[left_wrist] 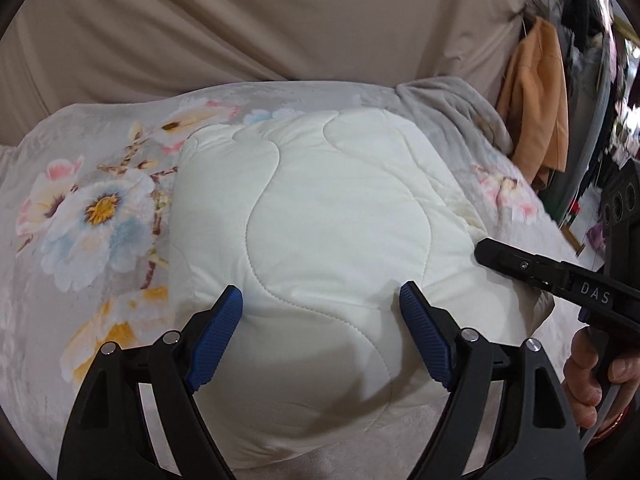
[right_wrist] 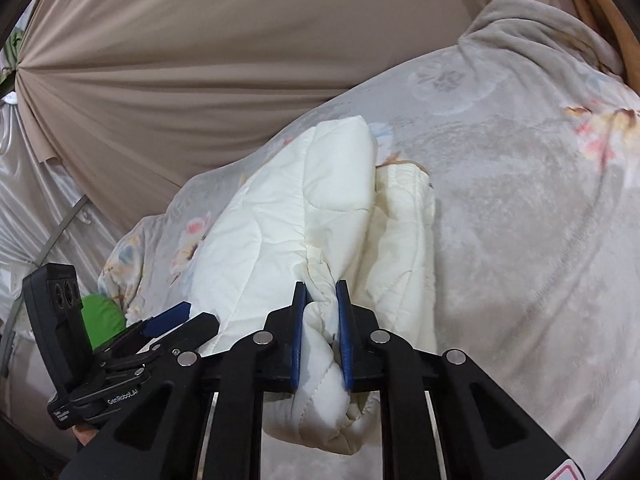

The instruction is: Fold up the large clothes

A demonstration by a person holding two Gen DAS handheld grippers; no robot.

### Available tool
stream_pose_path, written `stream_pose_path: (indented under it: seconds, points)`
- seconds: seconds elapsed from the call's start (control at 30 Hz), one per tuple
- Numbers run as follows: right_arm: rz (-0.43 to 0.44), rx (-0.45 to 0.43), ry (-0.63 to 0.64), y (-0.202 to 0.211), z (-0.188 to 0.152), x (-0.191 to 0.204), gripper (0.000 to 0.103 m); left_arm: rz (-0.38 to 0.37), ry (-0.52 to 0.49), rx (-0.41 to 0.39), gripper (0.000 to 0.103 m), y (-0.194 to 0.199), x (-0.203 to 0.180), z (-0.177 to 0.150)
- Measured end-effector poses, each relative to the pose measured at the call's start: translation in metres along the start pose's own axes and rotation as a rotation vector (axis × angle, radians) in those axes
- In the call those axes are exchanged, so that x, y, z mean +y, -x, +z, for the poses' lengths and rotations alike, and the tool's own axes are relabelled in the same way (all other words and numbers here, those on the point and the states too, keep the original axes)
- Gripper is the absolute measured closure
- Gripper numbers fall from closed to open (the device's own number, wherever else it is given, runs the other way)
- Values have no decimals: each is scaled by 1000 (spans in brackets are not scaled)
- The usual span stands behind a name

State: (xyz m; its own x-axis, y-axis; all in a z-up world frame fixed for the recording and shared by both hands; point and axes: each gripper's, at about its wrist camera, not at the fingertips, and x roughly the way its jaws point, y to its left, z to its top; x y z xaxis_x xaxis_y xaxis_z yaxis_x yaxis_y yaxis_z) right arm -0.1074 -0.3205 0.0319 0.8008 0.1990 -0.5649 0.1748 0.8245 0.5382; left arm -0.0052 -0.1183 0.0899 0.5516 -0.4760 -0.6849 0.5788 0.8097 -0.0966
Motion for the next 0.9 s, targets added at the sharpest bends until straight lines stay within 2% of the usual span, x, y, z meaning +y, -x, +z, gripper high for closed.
stream_pose_path:
  seconds: [0.23,0.37,0.43,0.5,0.53,0.6,0.67,0.73,0.8,0.9]
  points:
    - [-3,73,-96,-33,-22,-47,92,93,-136,-11,20,-28,-31,-20]
    - [-44,66,-33,-36,-23,-40,92,131,-138,-26,16,-36,-35,-24]
    - [-39,47,-56,-28,-21,-37,91,134,-131,-27,16,-35,-34,-22]
    - [-67,-16,-52,-8,-7,-22,88,132,-122,-26,15,-34,-32,-20]
    - [-113,-88,-5,7,6,-5,88,126,-114,-22,15,-33,-30,-18]
    - [-157,-178,87,25,28,26,88,122,-112,-19,15,-32,-29,-18]
    - [-183,-224,175,26,56,57,88,126,-110,-18,15,-32,-30,-18]
    - [-175,-214,201,9,77,71,88,126,-109,-15,15,-32,-31,-17]
    - [-176,-161,189,-22,92,72,89,122,-106,-12,15,-31,-30,-17]
    - [-263,-81,172,-77,96,51,92,114,-100,-9,15,-31,-29,-17]
